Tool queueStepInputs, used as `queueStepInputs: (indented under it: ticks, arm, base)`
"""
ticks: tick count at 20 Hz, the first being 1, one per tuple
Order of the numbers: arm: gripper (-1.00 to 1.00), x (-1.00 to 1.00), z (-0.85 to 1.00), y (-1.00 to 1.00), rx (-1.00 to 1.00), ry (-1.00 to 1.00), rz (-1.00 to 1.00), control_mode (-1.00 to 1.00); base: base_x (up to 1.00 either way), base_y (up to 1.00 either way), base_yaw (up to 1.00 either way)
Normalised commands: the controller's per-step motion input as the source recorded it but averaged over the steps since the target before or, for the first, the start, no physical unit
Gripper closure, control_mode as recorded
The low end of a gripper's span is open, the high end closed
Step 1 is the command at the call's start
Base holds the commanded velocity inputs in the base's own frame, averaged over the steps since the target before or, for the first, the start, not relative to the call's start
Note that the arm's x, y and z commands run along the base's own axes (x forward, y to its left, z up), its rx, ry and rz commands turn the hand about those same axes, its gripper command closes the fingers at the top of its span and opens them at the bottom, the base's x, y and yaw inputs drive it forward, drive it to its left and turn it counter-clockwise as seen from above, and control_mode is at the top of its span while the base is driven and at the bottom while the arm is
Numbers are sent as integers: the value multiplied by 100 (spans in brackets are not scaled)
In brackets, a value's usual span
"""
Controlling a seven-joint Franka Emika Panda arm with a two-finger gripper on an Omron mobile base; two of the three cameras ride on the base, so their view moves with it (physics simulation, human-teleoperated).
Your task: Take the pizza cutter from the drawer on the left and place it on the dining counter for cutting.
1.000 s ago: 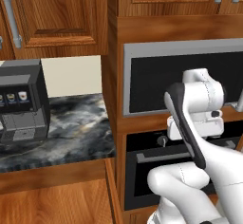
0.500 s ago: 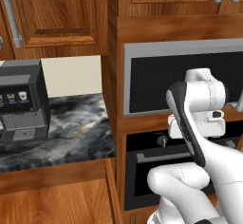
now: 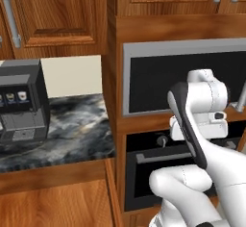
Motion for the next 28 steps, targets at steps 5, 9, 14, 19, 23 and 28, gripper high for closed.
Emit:
queueStepInputs:
  ticks: [5,9,14,19,23,28]
  arm:
    - [100,0,0,0,0,0,0,100]
    - [100,0,0,0,0,0,0,100]
    - [100,0,0,0,0,0,0,100]
    - [100,0,0,0,0,0,0,100]
    - [100,0,0,0,0,0,0,100]
    - [100,0,0,0,0,0,0,100]
  base:
    - [-99,-69,9]
    - [-77,-33,11]
    - [-16,49,66]
    - [-19,40,96]
    - [-20,19,100]
    - [-22,26,100]
